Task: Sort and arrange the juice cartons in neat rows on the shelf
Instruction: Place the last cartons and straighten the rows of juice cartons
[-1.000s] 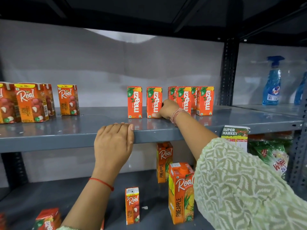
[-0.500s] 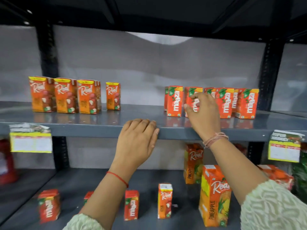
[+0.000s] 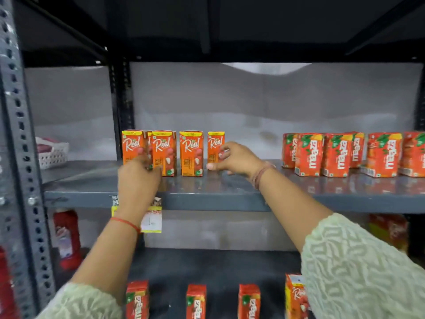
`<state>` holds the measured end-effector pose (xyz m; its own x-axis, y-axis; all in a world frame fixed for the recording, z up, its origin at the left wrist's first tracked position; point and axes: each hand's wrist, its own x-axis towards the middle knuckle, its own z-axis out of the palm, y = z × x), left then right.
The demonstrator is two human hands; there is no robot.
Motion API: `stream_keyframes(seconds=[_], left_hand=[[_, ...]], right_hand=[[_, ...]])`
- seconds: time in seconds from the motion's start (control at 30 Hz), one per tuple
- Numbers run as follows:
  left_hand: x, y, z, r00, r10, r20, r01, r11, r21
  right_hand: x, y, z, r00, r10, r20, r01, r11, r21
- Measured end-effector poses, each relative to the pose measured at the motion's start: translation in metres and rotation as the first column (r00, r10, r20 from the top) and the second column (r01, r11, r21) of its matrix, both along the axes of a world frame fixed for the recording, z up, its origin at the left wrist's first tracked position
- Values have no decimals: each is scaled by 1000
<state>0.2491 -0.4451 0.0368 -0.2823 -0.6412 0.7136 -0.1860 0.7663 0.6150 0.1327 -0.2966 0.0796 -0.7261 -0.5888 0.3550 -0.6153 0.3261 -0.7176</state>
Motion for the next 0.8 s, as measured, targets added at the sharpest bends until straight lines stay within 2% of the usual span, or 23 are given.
stream_keyframes(seconds=[0.03, 0.1, 0.27, 0.4, 0.5, 0.63, 0.8], left_hand=[[-2, -11, 9, 999, 0, 46, -4, 996, 91], [-7, -23, 19, 984, -13, 180, -16, 988, 156], [-20, -39, 25, 906, 23, 422, -58, 996, 71], [-26, -46, 27, 890, 7, 457, -43, 997, 68], [-29, -47, 28, 910, -18, 413, -24, 995, 96], [-31, -49, 28, 894, 13, 447, -24, 1000, 19], [-39, -51, 27, 911, -56, 408, 37, 998, 54]], right_hand=[[-1, -11, 4, 999, 4, 37, -6, 999, 50], [-6, -30, 8, 996, 0, 91, -11, 993, 114], [-11, -53, 7, 990, -9, 138, -12, 989, 148], [-14, -60, 2, 988, -19, 154, -1, 992, 128], [-16, -62, 0, 988, -21, 152, 2, 993, 122], [-19, -62, -1, 986, -52, 160, 35, 994, 107], [-38, -56, -2, 982, -94, 166, 76, 991, 112]])
